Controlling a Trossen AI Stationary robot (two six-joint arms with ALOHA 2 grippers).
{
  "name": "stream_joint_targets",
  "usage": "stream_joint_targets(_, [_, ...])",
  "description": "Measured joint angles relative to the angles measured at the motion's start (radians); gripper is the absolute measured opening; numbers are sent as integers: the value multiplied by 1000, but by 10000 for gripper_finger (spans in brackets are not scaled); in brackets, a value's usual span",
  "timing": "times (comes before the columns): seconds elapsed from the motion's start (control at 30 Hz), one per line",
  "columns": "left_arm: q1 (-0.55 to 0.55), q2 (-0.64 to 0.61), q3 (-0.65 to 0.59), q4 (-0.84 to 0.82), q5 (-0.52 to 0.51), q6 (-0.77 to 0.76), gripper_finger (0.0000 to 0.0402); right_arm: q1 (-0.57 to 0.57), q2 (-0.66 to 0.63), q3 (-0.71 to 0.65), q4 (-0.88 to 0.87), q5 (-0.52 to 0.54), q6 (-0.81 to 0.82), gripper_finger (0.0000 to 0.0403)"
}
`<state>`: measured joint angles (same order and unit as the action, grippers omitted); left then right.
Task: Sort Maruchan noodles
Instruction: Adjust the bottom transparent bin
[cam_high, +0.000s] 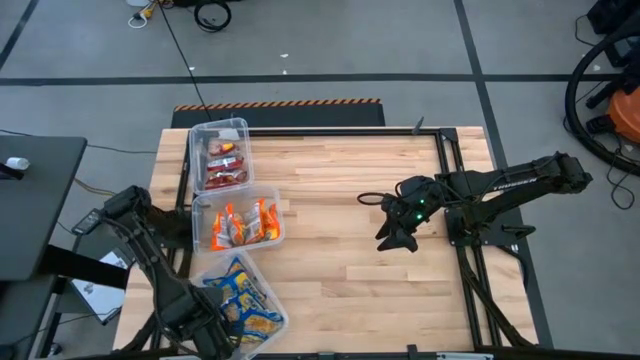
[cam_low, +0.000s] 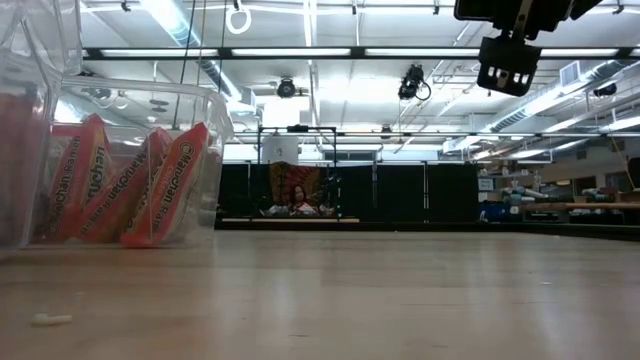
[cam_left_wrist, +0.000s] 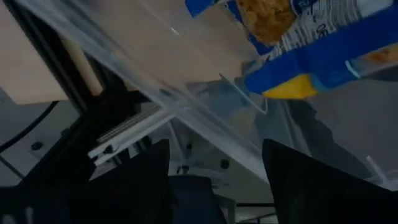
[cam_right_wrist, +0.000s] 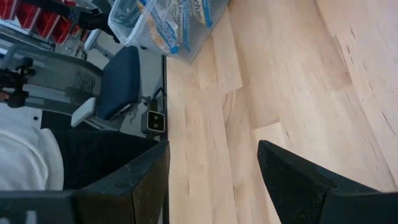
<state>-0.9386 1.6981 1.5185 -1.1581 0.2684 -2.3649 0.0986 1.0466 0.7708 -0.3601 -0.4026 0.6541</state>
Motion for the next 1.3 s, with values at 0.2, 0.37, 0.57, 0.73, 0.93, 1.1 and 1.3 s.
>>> stream_joint_targets(0.2, [14,-1,-77,48,-11,-5,247,0,0,0,7,9,-2,249])
stream_joint_targets(0.37, [52,-1,-84,66,-8,59,203,0,0,0,7,9,4,249])
stream_joint_targets(0.57, [58,0,-85,96,-24,80,141,0,0,0,7,9,2,249])
stream_joint_targets(0.73, [57,0,-85,108,-19,87,110,0,0,0,7,9,-1,249])
stream_joint_targets(0.93, [83,-6,-85,112,-56,99,81,0,0,0,7,10,-2,249])
stream_joint_targets(1.1, [108,-23,-84,84,-93,125,52,0,0,0,7,9,1,249])
stream_joint_targets(1.3, [108,-90,-84,-62,-114,99,55,5,0,0,7,9,8,249])
